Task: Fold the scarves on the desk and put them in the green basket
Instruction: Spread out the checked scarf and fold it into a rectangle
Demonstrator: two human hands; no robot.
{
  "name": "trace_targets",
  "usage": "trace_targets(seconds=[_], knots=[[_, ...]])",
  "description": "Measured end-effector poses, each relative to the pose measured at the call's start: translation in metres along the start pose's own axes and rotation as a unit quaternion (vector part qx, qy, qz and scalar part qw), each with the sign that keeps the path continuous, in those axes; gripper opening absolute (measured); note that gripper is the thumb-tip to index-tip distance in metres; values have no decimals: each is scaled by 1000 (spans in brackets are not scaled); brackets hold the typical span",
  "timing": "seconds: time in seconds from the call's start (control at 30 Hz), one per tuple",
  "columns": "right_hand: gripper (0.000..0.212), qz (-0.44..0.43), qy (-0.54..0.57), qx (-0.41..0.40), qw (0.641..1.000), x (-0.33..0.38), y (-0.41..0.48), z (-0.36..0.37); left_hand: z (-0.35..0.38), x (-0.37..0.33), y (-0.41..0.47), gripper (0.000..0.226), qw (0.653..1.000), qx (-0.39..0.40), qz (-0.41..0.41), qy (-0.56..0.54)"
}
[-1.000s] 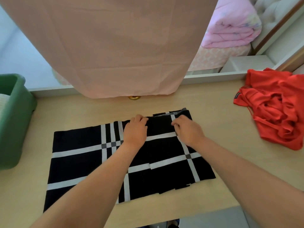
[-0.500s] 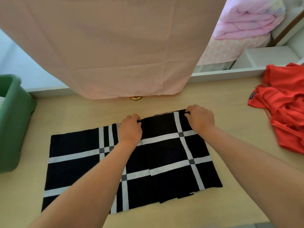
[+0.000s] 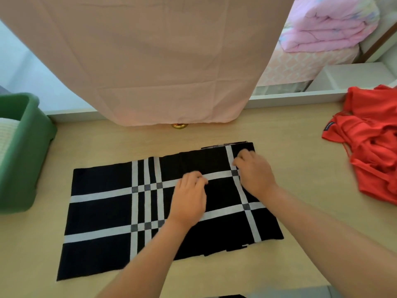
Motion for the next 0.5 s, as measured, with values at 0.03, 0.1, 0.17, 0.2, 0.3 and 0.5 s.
trace_targets(seconds=[0.03,0.1,0.17,0.2,0.3,0.5], knots=[[24,-16,33,3,999,6,-18,-1,4,-10,-10,26,1000,1,4,-18],[27,-41,86,30,995,14,-57,3,17,-22,-29,36,999,25,3,-33],[49,-47,89,98,990,14,-90,17,31,-25,-44,51,997,72,-1,-8],[58,-44,72,132,988,10,-103,25,36,-22,-51,56,996,93,-6,10],[67,-22,8,181,983,-7,-123,40,40,-7,-63,64,990,126,-42,39],[68,-17,-37,147,988,-1,-137,31,15,-20,-74,53,994,72,-73,43]])
Point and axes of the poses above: each hand's wrist, its own y-axis towards the middle knuckle, its own z-axis out of the palm, x = y × z, the point moved 8 cm from there along y, towards the middle knuckle, and after that the axes turned 14 degrees about z, right-handed, at the moved point
